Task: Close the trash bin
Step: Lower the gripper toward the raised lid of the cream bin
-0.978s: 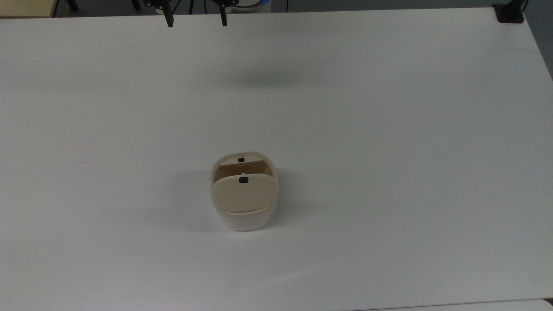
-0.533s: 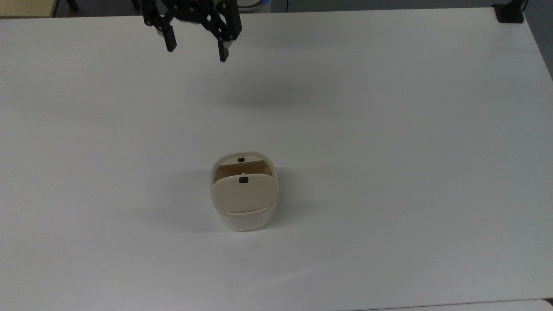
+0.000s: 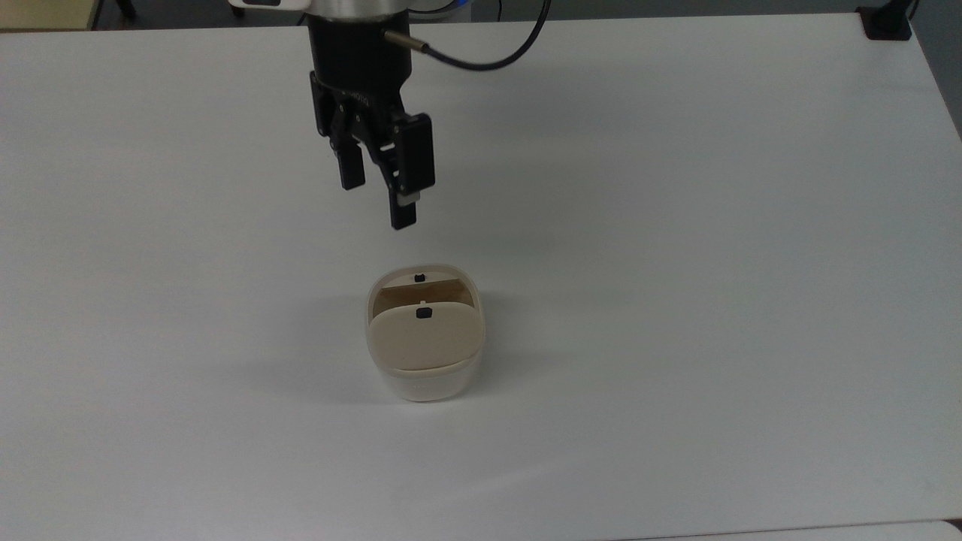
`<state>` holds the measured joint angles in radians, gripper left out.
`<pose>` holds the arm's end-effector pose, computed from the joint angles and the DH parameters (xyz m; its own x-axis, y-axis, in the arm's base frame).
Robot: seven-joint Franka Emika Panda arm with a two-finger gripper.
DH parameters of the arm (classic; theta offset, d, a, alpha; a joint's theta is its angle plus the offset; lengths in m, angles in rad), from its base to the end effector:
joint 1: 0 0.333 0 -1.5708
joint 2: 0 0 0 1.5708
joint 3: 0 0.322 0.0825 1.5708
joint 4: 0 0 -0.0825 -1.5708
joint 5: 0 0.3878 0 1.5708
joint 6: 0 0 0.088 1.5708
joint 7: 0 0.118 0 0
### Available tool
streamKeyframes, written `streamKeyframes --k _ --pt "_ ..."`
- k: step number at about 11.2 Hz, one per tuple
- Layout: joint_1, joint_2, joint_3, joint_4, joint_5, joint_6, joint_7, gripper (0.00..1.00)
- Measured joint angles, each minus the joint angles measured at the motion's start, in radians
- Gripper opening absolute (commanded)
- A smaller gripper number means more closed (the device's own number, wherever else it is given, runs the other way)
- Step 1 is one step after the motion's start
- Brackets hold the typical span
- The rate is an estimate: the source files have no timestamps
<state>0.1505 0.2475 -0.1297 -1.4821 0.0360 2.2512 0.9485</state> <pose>0.6890 0.0264 0.5879 0.5202 -0.8039 0.2883 -0.6924 -0.5946 -0.4086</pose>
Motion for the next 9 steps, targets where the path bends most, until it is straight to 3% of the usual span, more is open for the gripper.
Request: streamKeyframes --k 1,4,9 --pt "0.001 0.023 0.000 0.025 0.000 0.021 0.111 0.00" --pt "0.013 0.071 0.000 0.061 0.000 0.100 0.276 0.00" --pt "0.031 0.157 -0.002 0.068 0.000 0.250 0.411 0.00"
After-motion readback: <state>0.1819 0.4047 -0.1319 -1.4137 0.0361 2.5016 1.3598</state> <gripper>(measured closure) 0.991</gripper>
